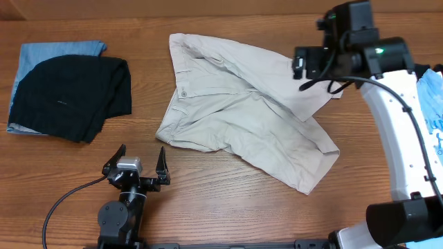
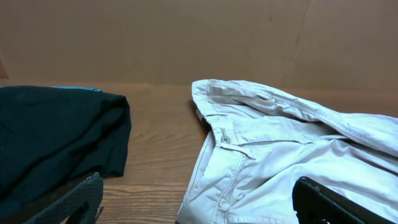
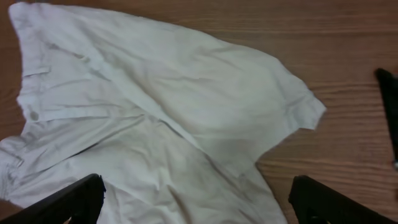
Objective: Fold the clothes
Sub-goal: 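Reach the left gripper to the shorts' left waistband edge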
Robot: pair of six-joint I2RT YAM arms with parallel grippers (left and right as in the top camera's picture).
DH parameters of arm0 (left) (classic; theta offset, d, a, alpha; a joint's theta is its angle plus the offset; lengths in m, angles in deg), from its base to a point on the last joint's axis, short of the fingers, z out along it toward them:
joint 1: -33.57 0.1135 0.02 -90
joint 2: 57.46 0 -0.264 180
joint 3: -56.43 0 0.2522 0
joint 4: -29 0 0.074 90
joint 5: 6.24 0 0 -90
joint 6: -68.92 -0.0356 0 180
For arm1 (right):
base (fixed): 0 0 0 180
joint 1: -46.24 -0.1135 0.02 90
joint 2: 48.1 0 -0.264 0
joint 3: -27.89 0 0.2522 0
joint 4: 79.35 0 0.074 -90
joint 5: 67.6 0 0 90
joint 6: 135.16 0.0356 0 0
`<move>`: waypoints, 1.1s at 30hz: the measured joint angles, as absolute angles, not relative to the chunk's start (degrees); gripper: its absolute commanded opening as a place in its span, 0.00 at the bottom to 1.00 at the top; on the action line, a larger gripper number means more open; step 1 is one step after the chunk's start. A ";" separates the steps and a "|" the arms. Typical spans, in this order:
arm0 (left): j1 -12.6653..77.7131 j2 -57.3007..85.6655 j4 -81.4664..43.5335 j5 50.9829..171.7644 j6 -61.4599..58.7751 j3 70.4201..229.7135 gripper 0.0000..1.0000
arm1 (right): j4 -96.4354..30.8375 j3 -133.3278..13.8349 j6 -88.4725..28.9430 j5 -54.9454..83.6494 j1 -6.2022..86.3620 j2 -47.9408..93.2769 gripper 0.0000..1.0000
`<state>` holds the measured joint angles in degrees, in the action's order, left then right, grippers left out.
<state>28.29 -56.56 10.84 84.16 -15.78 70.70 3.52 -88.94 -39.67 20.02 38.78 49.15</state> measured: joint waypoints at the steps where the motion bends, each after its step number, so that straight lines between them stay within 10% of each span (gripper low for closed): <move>1: 28.29 -56.56 10.84 84.14 -15.78 70.70 1.00 | 3.71 -88.94 -39.58 20.05 39.44 49.15 1.00; 20: 28.29 -56.56 14.11 82.26 -22.58 71.36 1.00 | 4.15 -88.94 -39.40 20.05 40.22 49.15 1.00; 33: 28.29 -20.71 -20.64 87.33 -20.59 115.38 1.00 | 4.13 -88.94 -39.38 20.07 40.22 49.15 1.00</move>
<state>28.29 -20.71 -20.64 87.33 -20.59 115.38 4.13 -88.94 -39.38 20.07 40.22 49.15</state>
